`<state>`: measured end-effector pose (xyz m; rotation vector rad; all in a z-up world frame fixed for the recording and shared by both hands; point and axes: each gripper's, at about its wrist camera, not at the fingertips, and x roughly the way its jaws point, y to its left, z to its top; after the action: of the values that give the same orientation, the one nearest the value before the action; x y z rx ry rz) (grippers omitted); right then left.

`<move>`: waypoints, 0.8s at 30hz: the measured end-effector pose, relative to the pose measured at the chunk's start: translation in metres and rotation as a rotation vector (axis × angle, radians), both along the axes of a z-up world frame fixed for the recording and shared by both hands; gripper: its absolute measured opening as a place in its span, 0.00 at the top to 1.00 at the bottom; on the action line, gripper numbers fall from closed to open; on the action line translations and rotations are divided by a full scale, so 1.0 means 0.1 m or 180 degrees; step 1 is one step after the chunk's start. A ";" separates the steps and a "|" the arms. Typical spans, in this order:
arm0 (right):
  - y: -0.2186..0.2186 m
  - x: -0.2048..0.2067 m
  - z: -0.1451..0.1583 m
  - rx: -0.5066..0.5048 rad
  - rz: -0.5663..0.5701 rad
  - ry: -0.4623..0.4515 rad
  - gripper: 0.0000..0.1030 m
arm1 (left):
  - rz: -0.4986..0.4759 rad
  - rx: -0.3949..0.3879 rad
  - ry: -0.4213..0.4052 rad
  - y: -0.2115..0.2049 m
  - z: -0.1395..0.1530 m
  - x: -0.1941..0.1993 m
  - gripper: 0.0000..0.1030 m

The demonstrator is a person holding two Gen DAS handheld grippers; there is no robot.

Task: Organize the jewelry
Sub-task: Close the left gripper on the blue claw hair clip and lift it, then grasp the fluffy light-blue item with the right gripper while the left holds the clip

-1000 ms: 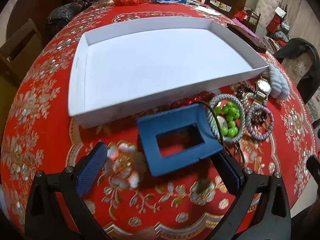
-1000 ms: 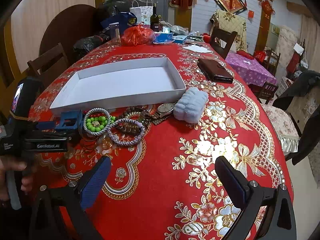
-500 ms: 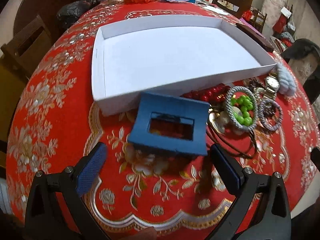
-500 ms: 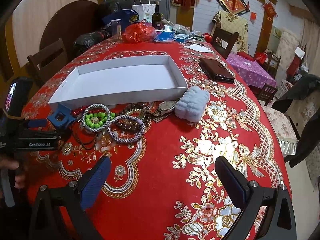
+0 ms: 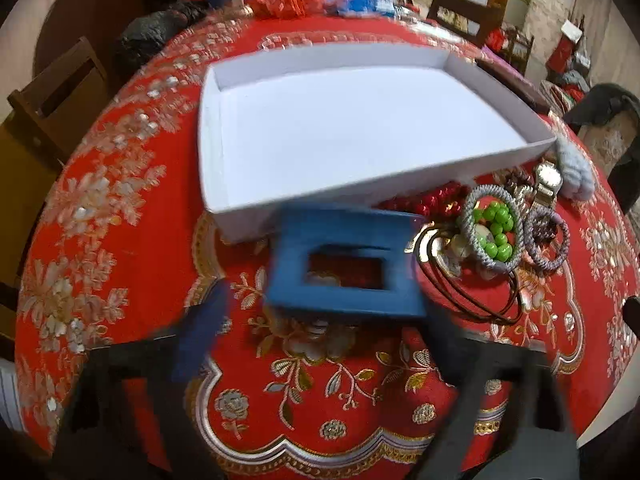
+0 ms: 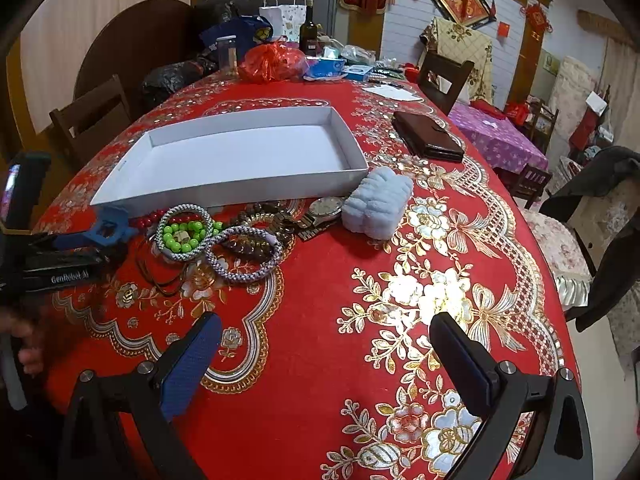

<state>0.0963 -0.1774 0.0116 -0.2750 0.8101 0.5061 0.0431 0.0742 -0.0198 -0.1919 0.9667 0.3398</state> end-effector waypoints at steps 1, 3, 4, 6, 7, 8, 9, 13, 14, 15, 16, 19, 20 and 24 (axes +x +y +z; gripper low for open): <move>0.00 0.01 0.00 -0.0001 -0.0006 0.0002 0.00 | 0.0018 0.0002 0.0020 0.00 0.01 -0.02 0.39; -0.01 0.03 -0.01 0.0009 -0.0027 0.0029 0.00 | 0.0015 -0.0109 0.0022 0.02 0.01 -0.07 0.39; -0.02 0.05 -0.01 0.0010 -0.0051 0.0041 0.00 | 0.0008 -0.0081 0.0030 0.00 0.02 -0.09 0.39; -0.07 0.10 -0.02 0.0041 -0.0096 0.0082 0.00 | -0.0005 -0.0047 -0.0008 -0.03 0.07 -0.15 0.39; -0.10 0.14 -0.02 0.0080 -0.0132 0.0118 0.00 | -0.0009 -0.0045 -0.0045 -0.05 0.11 -0.18 0.39; -0.14 0.21 -0.01 0.0141 -0.0180 0.0155 0.00 | -0.0009 -0.0051 -0.0092 -0.05 0.16 -0.22 0.39; -0.18 0.29 0.01 0.0206 -0.0239 0.0174 0.00 | 0.0004 -0.0068 -0.0145 -0.05 0.21 -0.26 0.39; -0.29 0.73 0.11 0.0651 -0.0329 0.0313 0.00 | 0.0071 -0.0165 -0.0301 -0.02 0.33 -0.34 0.39; -0.29 0.84 0.10 0.0727 -0.0341 0.0366 0.00 | 0.0066 -0.0195 -0.0318 -0.02 0.34 -0.33 0.39; -0.26 0.96 0.06 0.0757 -0.0349 0.0477 0.00 | 0.0057 -0.0212 -0.0322 -0.01 0.35 -0.31 0.39; -0.22 1.04 0.03 0.0736 -0.0349 0.0494 0.02 | 0.0055 -0.0221 -0.0326 -0.01 0.35 -0.31 0.38; -0.09 1.25 -0.09 0.0636 -0.0326 0.0488 0.15 | 0.0036 -0.0253 -0.0335 -0.03 0.34 -0.31 0.39; -0.06 1.31 -0.13 0.0607 -0.0321 0.0478 0.19 | 0.0037 -0.0258 -0.0346 -0.03 0.35 -0.31 0.39; 0.03 1.49 -0.23 0.0620 -0.0324 0.0478 0.27 | 0.0028 -0.0253 -0.0383 -0.05 0.36 -0.30 0.38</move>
<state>0.2455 -0.1739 -0.0111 -0.0157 0.9089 0.5099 0.0133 0.0692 0.0165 -0.2859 0.8611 0.2947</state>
